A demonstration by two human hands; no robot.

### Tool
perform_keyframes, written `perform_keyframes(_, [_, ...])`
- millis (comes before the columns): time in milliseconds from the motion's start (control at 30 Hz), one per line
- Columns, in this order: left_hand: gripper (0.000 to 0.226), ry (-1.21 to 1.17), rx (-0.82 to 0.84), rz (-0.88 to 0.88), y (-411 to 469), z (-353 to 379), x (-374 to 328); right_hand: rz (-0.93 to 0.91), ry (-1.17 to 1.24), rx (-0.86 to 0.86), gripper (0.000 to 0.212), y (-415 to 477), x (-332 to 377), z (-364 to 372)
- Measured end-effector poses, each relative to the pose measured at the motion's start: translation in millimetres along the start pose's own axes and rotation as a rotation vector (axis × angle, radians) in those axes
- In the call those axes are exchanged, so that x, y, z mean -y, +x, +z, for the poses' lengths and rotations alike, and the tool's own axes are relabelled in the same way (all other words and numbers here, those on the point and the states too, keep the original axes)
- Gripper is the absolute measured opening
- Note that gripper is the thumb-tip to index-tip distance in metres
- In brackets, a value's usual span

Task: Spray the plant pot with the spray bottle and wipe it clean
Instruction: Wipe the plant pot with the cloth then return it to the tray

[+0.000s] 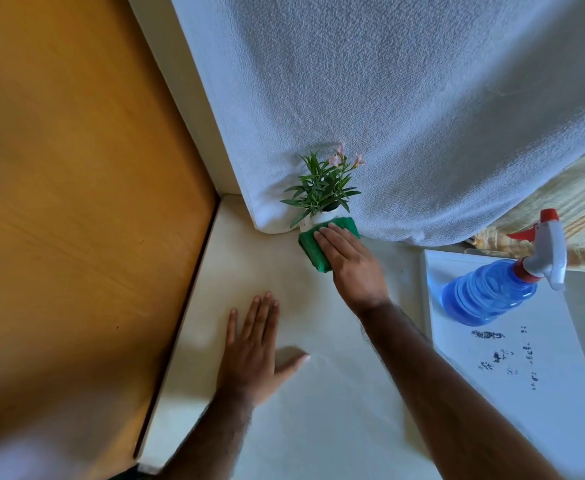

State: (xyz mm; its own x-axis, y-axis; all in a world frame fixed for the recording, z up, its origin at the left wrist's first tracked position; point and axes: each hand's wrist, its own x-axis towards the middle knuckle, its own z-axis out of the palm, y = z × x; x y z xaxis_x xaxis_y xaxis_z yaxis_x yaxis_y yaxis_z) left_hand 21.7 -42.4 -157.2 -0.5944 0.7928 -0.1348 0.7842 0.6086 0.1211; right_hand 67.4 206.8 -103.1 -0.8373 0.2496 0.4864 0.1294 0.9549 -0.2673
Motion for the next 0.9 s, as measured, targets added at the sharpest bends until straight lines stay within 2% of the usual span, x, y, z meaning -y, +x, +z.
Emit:
perform_keyframes(133, [0.109, -0.015, -0.02, 0.009, 0.8, -0.3, -0.4, -0.015, -0.01, 0.076, 0.045, -9.9, -7.5, 3.5])
perform_keyframes(367, [0.111, -0.014, -0.013, 0.002, 0.6, 1.4, 0.3, -0.065, 0.019, 0.028, 0.042, 8.4, 1.7, -2.6])
perform_keyframes(700, [0.111, -0.034, -0.031, 0.007, 0.5, 3.9, 1.1, -0.065, 0.001, 0.137, 0.04, -11.2, -12.4, 3.3])
perform_keyframes(767, [0.111, -0.033, -0.036, 0.008, 0.2, 4.7, 1.1, -0.095, -0.004, 0.108, 0.037, -7.8, -13.6, -0.4])
perform_keyframes(900, [0.112, -0.03, -0.039, 0.008, 0.9, 4.0, 0.6, -0.12, -0.007, 0.047, 0.042, 14.9, -8.1, -5.8])
